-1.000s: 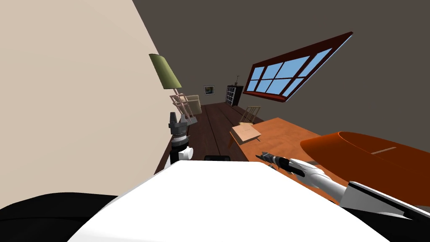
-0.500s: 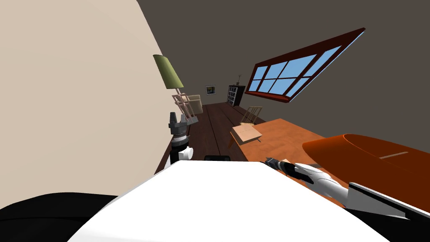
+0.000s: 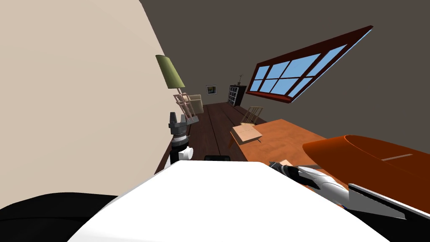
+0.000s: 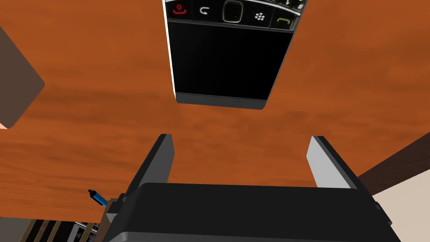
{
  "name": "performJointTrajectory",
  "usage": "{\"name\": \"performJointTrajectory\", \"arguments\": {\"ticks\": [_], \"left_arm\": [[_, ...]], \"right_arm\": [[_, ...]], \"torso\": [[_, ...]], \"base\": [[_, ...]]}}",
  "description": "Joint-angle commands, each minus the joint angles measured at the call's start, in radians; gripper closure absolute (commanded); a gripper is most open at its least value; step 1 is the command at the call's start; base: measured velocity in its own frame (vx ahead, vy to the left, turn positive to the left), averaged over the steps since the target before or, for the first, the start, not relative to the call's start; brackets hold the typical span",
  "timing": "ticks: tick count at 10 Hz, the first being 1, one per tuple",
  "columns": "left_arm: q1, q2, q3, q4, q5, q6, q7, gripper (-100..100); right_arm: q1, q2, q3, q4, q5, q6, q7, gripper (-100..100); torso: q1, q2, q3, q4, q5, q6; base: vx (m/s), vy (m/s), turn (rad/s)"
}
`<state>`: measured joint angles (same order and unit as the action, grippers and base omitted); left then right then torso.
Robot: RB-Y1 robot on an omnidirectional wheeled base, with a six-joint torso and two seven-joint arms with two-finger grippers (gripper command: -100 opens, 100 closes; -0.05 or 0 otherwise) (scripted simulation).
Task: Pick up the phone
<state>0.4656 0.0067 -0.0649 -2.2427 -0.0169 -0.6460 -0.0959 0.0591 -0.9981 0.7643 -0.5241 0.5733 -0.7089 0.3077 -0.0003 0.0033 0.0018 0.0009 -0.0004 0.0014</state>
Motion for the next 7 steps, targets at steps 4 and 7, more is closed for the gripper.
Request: {"name": "performJointTrajectory", "arguments": {"ticks": [4,7], "left_arm": [[0.000,0.000,0.000,0.000,0.000,0.000,0.000,0],[0.000,0.000,0.000,0.000,0.000,0.000,0.000,0]], "right_arm": [[0.012,-0.004,0.054,0.095,0.021,-0.029,0.010,-100],[0.009,-0.001,0.066,0.071,0.005,-0.002,0.012,-100]], "torso": [[0.000,0.000,0.000,0.000,0.000,0.001],[0.001,-0.001,-0.001,0.000,0.001,0.000]], "base": [[-0.021,-0.017,0.030],[-0.001,-0.010,-0.001]]}}
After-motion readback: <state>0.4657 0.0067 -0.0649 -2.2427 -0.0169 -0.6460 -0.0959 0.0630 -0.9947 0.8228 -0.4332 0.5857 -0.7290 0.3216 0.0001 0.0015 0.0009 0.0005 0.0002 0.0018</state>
